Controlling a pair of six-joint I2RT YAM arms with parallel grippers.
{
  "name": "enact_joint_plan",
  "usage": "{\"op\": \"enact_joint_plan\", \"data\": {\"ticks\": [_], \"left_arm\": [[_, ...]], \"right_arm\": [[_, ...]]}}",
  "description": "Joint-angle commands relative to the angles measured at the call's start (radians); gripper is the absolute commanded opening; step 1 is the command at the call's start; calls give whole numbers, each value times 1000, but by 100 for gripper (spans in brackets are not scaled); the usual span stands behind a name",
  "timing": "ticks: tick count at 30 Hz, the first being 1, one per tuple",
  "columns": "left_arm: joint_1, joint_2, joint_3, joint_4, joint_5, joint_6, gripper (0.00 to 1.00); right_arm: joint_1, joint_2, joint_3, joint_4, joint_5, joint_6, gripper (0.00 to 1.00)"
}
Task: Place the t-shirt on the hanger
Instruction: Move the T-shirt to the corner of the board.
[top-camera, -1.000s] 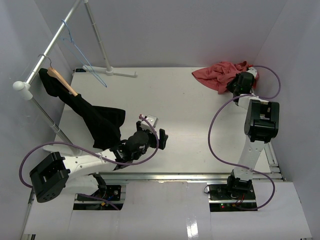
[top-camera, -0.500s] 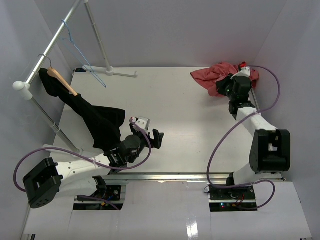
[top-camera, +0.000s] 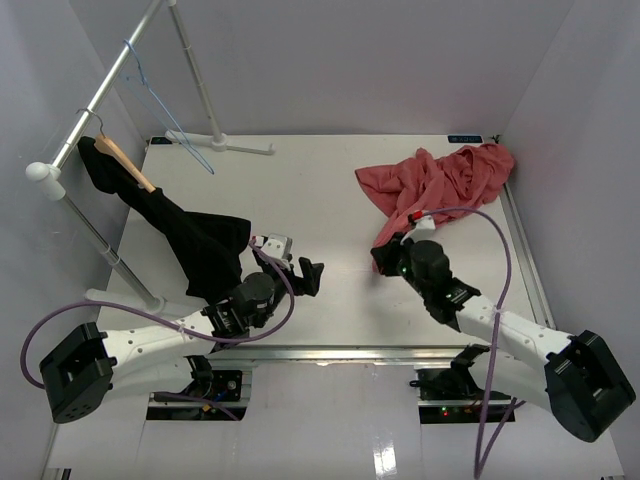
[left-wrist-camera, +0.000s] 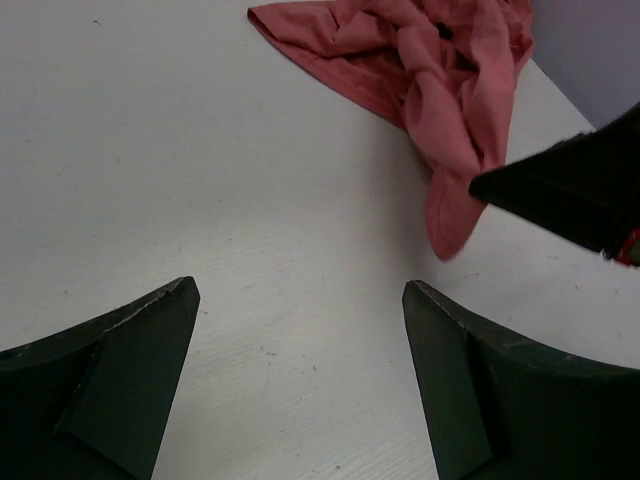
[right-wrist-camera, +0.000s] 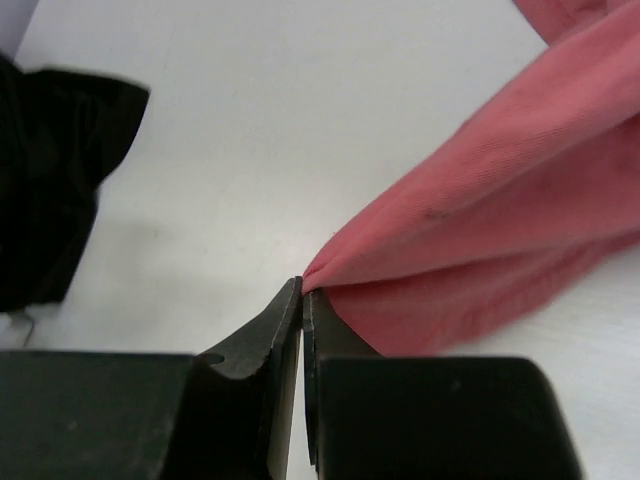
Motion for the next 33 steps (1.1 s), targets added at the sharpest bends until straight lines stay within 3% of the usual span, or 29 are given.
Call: {"op": "enact_joint_plan", "data": {"ticks": [1,9,12,17,23,26,33], "left_arm": [[-3,-58,-26,26,-45,-12,93],[-3,-95,-48,23,-140,-16,93],[-3,-90,-50,30,-138,-15,93],[-3,-61,-32,18,-133,-16,93],[-3,-73,-34,17,-113,-16,93],[-3,-66,-35,21,-117,-9,94],[-3,-28,-17,21,-66,-7,94]], "right_arm": [[213,-20,60,-52,187,35,8],[488,23,55,-117,374,99,11],[557,71,95,-211,494,104,26],[551,35,158,-300,623,49,55],[424,-67,269,-301,579,-95,73],[259,-81,283,-296,443,-87,82],[-113,28,357,-274,166,-108,85]]}}
